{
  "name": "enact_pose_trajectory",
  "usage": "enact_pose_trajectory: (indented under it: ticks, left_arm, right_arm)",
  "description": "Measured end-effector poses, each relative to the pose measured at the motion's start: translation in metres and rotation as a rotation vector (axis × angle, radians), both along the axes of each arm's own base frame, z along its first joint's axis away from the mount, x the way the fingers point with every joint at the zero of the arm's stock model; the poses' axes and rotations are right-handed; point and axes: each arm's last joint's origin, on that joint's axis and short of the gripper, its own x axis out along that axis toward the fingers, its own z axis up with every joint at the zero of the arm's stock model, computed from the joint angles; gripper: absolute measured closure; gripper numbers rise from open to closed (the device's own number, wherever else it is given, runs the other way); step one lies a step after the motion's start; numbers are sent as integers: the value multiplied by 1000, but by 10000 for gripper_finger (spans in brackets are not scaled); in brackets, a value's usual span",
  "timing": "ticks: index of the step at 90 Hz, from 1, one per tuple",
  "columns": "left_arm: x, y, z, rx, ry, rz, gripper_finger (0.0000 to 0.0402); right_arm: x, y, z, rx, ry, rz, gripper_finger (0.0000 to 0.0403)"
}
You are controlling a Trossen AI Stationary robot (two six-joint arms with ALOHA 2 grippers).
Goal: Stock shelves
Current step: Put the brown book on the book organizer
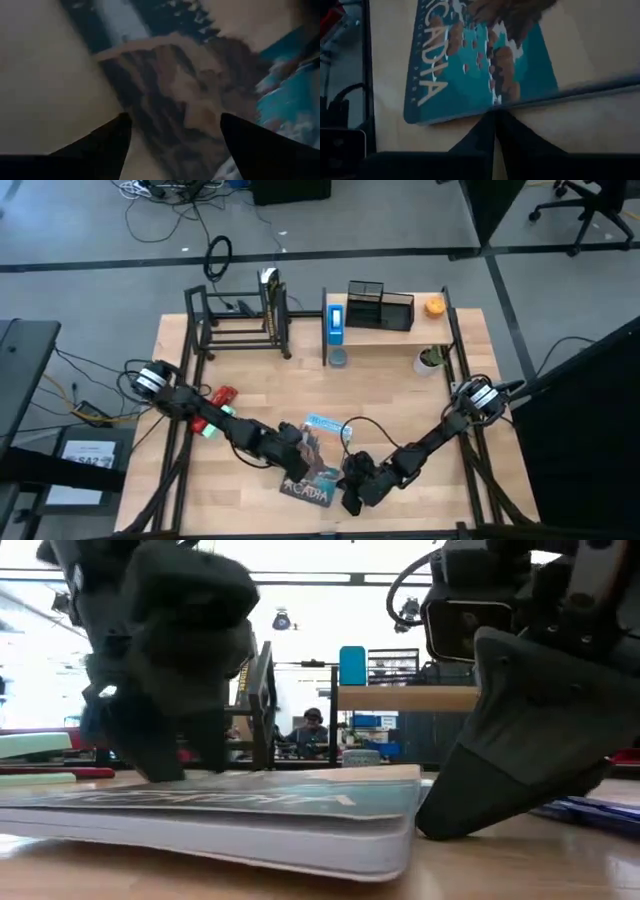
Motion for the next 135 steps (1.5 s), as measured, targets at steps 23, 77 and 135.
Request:
enact_pose_trajectory:
  ticks: [23,77,135]
  left_arm:
    - [4,2,-5,-88,-169,19,161]
    - [5,-1,6,-126,-222,-62,373]
    - [4,6,34,-133,-289,-44,258]
  right_arm:
    - [-1,2,0,-32,1,69,403]
    - [-9,10,-1,-38,30,104,403]
    - [-10,11,-2,-48,34,111,403]
